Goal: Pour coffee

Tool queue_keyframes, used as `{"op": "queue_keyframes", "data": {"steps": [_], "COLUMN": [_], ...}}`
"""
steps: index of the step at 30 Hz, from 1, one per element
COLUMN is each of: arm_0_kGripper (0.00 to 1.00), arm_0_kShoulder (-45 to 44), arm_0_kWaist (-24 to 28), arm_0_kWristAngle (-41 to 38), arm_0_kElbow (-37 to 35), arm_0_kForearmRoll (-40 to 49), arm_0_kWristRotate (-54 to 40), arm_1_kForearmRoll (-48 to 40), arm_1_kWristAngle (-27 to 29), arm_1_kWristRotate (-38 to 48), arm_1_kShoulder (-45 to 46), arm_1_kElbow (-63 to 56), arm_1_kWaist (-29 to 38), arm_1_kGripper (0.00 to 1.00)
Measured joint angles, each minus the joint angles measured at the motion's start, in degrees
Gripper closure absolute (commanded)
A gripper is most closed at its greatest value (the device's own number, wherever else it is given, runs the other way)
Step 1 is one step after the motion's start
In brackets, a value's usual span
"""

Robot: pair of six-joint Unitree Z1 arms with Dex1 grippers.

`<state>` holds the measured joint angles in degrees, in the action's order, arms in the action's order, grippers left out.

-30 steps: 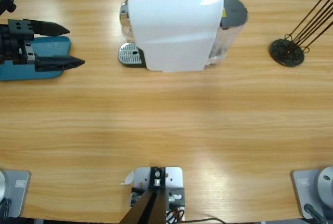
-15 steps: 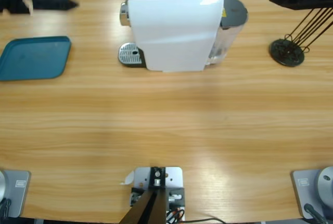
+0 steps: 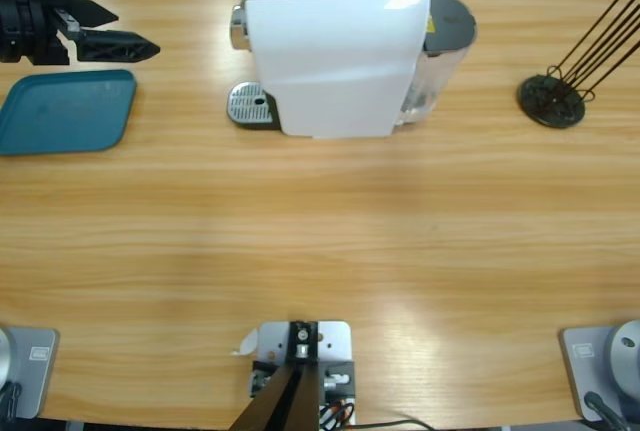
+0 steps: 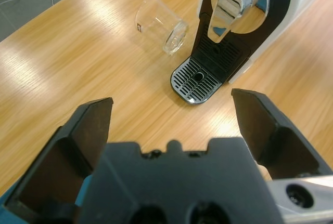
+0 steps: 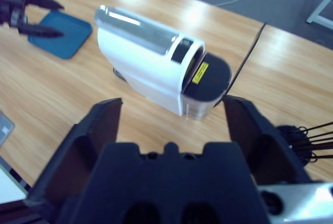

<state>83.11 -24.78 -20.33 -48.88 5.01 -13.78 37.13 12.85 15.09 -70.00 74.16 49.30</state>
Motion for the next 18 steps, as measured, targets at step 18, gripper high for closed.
{"op": "queue_keyframes", "data": {"steps": [18], "arm_0_kGripper": [0.000], "arm_0_kShoulder": [1.3], "arm_0_kWaist": [-1.8], "arm_0_kWristAngle": [0.0], "arm_0_kElbow": [-2.1], "arm_0_kForearmRoll": [0.0], "arm_0_kWristRotate": [-0.3], "arm_1_kForearmRoll": [0.0], "arm_1_kWristAngle": [1.4], "arm_1_kWristRotate": [0.0], "arm_1_kShoulder": [-0.5], "arm_1_kElbow": [-0.2], "arm_1_kWaist": [-0.3], "arm_1_kGripper": [0.000]}}
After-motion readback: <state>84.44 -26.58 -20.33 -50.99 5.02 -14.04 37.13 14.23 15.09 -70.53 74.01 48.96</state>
